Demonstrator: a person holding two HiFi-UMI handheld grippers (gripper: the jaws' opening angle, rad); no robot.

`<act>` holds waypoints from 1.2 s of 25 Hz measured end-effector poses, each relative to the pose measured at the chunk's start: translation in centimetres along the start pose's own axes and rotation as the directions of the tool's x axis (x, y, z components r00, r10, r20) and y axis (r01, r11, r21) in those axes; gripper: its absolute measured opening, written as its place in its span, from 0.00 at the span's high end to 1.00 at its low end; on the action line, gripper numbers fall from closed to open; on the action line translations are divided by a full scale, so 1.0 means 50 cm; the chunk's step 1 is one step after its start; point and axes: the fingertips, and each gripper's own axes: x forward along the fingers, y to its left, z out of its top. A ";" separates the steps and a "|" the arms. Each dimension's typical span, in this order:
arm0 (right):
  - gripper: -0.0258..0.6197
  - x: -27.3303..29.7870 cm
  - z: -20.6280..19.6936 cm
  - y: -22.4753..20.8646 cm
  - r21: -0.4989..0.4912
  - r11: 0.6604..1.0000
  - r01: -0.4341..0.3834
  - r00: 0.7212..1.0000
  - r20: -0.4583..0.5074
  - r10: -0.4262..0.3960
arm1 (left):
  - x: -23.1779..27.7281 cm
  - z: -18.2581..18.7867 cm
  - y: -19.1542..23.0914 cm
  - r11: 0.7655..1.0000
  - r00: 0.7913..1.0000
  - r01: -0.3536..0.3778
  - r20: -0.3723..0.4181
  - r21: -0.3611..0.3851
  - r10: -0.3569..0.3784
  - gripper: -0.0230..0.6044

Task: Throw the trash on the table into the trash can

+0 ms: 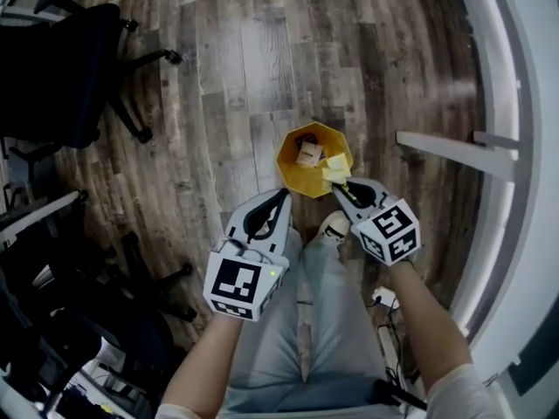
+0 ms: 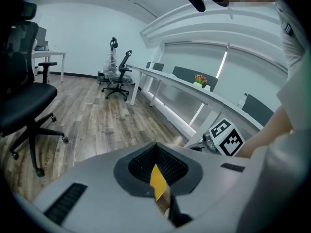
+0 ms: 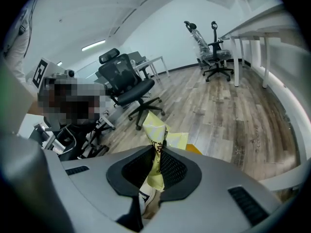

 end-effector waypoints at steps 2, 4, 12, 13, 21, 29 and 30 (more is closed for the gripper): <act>0.87 0.037 -0.031 -0.010 -0.003 1.000 -0.003 1.000 -0.012 0.003 | 0.020 -0.027 0.017 1.000 1.000 0.000 0.001 0.003 0.000 0.96; 0.87 0.074 -0.062 -0.022 -0.006 1.000 -0.004 1.000 -0.026 0.004 | 0.039 -0.054 0.029 1.000 1.000 -0.002 0.002 0.009 0.002 0.96; 0.87 0.190 -0.171 -0.072 0.001 1.000 -0.014 0.997 -0.078 0.014 | 0.089 -0.151 0.063 1.000 1.000 -0.015 -0.019 -0.008 0.015 0.96; 0.87 0.201 -0.178 -0.076 0.004 1.000 -0.014 0.997 -0.079 0.015 | 0.093 -0.160 0.068 1.000 1.000 -0.017 -0.022 -0.014 0.017 0.96; 0.73 0.254 -0.206 -0.112 0.002 1.000 0.021 0.997 -0.074 -0.021 | 0.108 -0.203 0.078 0.999 0.999 -0.019 -0.028 -0.028 0.019 0.96; 0.67 0.254 -0.204 -0.120 -0.015 0.999 0.038 0.995 -0.087 -0.039 | 0.100 -0.202 0.089 0.999 1.000 -0.025 -0.019 -0.027 0.025 0.96; 0.67 0.250 -0.201 -0.120 -0.016 0.999 0.040 0.995 -0.088 -0.041 | 0.096 -0.200 0.089 0.999 0.999 -0.025 -0.021 -0.029 0.025 0.96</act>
